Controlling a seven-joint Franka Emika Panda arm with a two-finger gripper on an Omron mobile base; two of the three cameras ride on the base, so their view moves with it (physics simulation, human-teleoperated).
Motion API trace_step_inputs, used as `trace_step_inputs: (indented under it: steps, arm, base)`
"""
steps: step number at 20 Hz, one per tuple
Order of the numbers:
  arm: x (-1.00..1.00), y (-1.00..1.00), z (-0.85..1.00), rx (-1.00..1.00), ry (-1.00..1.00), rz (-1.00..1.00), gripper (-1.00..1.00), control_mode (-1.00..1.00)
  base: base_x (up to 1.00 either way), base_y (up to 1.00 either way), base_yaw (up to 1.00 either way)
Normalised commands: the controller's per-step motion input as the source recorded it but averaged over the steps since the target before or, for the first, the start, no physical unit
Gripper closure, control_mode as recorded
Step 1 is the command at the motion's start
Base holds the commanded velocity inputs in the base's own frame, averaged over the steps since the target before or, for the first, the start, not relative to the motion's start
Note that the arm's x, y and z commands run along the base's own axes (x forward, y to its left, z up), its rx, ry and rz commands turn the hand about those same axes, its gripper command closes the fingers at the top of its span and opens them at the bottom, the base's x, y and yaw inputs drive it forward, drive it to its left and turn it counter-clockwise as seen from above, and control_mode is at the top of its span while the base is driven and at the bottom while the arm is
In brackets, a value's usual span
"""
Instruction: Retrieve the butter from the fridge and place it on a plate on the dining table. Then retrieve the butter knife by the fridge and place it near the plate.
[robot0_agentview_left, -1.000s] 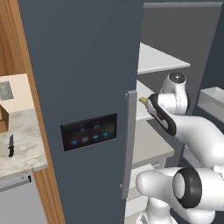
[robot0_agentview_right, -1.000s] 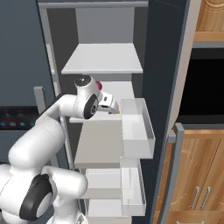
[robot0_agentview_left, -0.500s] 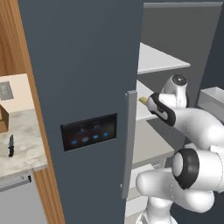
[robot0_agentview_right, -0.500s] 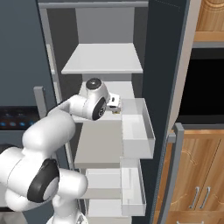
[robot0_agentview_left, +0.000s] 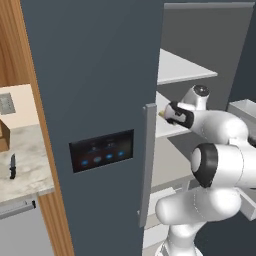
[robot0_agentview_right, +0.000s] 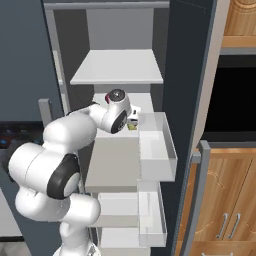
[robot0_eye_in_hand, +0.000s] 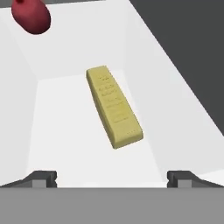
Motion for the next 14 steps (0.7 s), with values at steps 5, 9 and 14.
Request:
trace_step_inputs:
  steps: [5, 9, 14]
  arm:
    - [0.35, -0.03, -0.14, 0.0, 0.03, 0.01, -1.0, -1.0]
    - [0.15, -0.05, -0.29, 0.0, 0.0, 0.0, -1.0, -1.0]
    - [0.27, -0.19, -0.3, 0.0, 0.0, 0.06, -1.0, -1.0]
  base:
    - [0.0, 0.0, 0.0]
    - [0.0, 0.0, 0.0]
    - [0.0, 0.0, 0.0]
